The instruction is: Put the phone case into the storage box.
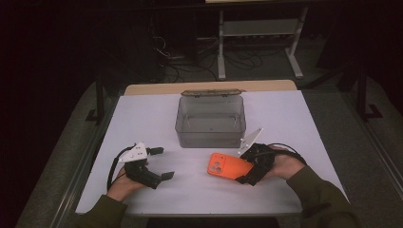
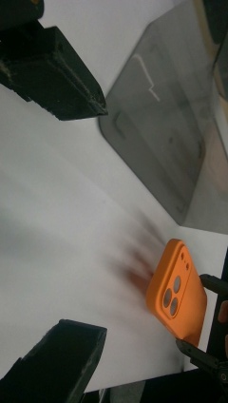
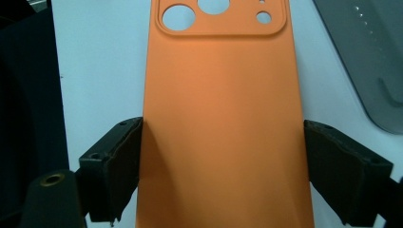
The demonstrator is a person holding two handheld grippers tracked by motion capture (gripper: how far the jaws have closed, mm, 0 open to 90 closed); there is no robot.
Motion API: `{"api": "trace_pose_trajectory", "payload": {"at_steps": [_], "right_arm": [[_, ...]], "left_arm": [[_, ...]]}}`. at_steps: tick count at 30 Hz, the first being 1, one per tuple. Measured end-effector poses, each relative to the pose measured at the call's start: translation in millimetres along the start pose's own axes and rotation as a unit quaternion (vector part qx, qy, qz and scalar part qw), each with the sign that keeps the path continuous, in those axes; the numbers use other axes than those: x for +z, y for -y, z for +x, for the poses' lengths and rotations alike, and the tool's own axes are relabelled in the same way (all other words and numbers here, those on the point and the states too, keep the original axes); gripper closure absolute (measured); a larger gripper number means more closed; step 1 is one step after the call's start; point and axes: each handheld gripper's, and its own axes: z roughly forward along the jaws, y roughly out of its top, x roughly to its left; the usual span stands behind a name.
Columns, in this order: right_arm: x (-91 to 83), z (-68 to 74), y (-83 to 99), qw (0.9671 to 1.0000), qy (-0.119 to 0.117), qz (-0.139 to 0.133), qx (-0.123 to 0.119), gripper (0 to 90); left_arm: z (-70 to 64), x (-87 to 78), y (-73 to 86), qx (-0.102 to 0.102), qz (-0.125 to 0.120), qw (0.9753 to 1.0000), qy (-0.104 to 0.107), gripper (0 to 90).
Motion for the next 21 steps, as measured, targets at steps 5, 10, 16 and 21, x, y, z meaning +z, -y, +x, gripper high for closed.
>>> {"api": "trace_pose_trajectory", "payload": {"at_steps": [5, 10, 16, 21], "right_arm": [[-0.7, -2.5, -2.5, 1.0000, 0.000, 0.001, 0.000, 15.8], [0.5, -5.2, -5.6, 1.0000, -0.001, 0.004, -0.002, 15.8], [1.9, -7.5, -8.5, 1.0000, -0.002, 0.004, -0.002, 15.8], [3.6, -8.7, -9.4, 1.0000, -0.003, 0.007, 0.001, 15.8]], "left_arm": [[-0.2, -0.7, -3.5, 0.035, -0.001, 0.9992, -0.019, 0.0], [-2.1, -1.5, -6.9, 0.076, 0.002, 0.9963, -0.040, 0.0], [-6.5, 1.4, -8.6, 0.127, 0.016, 0.9899, -0.062, 0.0], [-11.3, 5.4, -8.6, 0.171, 0.039, 0.9809, -0.084, 0.0]]}}
